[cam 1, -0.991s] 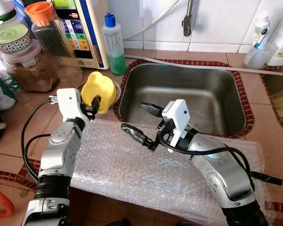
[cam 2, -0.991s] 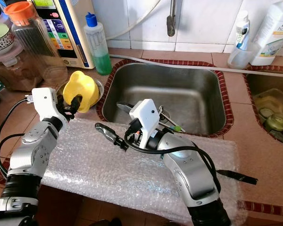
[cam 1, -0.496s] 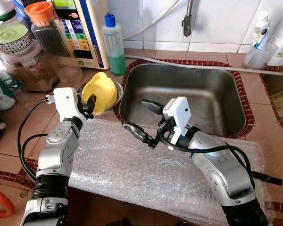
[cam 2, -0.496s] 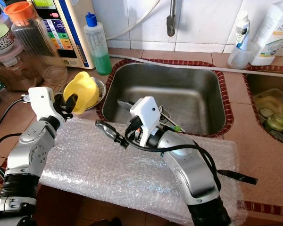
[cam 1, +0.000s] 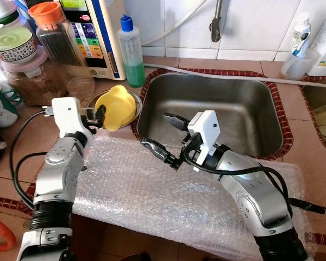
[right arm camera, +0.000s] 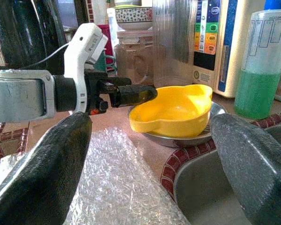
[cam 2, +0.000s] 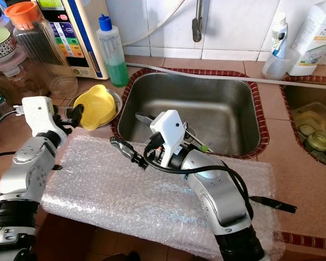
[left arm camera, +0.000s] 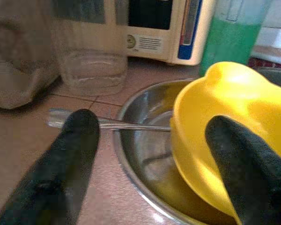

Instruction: Kitchen organization

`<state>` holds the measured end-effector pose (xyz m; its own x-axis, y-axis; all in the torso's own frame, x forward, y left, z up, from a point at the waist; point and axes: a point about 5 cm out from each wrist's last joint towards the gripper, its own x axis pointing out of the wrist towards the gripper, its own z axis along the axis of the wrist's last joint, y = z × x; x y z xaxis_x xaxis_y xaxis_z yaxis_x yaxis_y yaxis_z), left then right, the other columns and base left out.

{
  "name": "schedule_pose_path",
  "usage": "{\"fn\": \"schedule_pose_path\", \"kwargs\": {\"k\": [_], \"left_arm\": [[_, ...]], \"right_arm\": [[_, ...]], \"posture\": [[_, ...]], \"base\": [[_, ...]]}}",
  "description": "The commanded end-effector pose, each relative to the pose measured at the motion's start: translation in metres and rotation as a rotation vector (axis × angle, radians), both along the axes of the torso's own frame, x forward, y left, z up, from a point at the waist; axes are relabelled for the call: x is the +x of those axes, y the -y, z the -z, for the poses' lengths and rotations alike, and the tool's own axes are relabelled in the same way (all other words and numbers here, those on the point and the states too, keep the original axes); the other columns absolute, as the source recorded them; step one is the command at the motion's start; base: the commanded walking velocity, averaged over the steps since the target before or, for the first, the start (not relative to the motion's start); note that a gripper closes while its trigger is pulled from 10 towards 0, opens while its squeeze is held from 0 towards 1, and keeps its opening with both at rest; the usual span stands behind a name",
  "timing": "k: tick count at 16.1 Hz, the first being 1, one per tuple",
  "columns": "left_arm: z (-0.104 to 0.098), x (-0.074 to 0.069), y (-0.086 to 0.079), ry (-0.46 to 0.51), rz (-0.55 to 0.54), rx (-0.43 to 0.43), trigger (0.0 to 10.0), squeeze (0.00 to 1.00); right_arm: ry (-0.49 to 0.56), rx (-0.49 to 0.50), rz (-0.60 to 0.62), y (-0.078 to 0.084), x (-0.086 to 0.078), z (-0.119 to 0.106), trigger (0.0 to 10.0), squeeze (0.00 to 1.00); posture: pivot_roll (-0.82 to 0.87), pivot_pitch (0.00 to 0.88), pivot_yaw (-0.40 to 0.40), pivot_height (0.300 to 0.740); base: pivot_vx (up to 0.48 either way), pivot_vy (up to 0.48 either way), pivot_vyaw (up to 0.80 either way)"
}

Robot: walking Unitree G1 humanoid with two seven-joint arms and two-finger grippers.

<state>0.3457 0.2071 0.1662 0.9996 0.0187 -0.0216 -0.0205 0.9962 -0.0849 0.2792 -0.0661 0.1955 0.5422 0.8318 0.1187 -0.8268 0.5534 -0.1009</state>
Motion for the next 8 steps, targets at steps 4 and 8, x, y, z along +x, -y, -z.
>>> {"fn": "schedule_pose_path", "kwargs": {"k": [4, 8], "left_arm": [[0.0, -0.002, -0.001, -0.042, 0.045, -0.031, 10.0, 1.0], [0.004, 0.0, 0.008, -0.094, 0.096, -0.141, 10.0, 0.28]], "right_arm": [[0.017, 0.012, 0.002, -0.002, 0.002, -0.003, 10.0, 1.0], [0.021, 0.01, -0.005, -0.003, 0.001, -0.003, 10.0, 1.0]], "posture": [[-0.17, 0.138, 0.113, 0.74], [-0.17, 0.138, 0.116, 0.74]], "base": [[0.0, 0.0, 0.0], [0.0, 0.0, 0.0]]}}
